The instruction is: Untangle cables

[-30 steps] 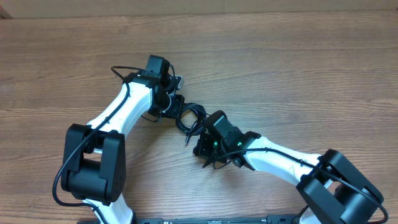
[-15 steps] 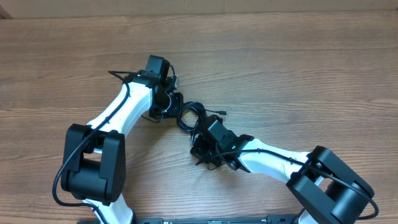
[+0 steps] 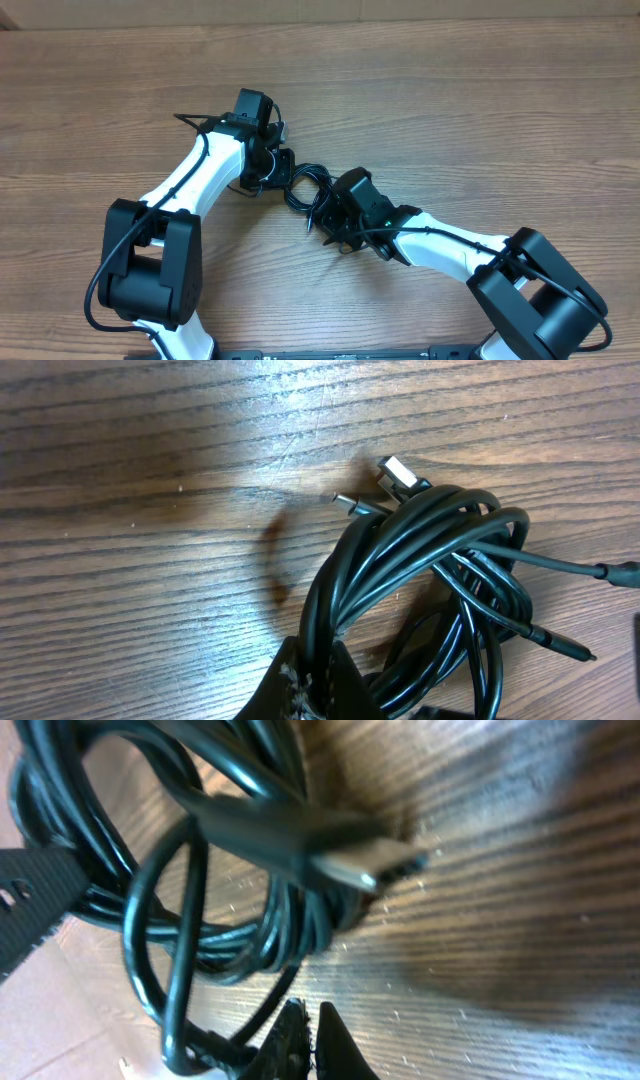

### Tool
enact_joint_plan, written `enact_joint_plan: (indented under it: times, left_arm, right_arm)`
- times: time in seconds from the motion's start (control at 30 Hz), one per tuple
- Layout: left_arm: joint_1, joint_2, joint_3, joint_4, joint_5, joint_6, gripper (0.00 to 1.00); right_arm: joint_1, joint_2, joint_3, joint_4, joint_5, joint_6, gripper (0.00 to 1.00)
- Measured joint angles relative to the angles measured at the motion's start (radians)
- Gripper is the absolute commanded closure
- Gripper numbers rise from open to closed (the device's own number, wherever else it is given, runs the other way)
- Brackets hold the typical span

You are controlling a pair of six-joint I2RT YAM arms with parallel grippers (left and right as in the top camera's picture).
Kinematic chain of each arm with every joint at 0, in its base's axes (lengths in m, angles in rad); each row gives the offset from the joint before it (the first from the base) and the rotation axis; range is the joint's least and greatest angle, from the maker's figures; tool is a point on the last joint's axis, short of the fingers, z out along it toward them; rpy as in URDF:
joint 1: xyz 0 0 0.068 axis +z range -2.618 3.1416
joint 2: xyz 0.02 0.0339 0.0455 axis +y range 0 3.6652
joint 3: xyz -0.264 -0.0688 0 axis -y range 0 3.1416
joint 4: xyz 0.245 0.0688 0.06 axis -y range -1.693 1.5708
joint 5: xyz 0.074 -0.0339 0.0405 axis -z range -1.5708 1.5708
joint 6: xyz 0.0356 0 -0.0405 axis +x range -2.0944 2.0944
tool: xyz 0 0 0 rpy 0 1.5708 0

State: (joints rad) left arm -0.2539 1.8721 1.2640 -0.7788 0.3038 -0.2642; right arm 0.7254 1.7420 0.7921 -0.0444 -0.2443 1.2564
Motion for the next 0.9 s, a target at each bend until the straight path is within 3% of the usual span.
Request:
enact_joint_plan:
  times: [0.37,0.9]
  left_arm:
    - [0.000,0.000,0.000,0.000,0.000,0.000,0.96]
    - [0.000,0.000,0.000,-0.003,0.000,-0.001,0.96]
  right_arm:
    - [0.002,0.000,0.000,-0.074,-0.169,-0.001,0.96]
    - [0.016,0.000,0.000,-0.040,-0.107,0.000,0.96]
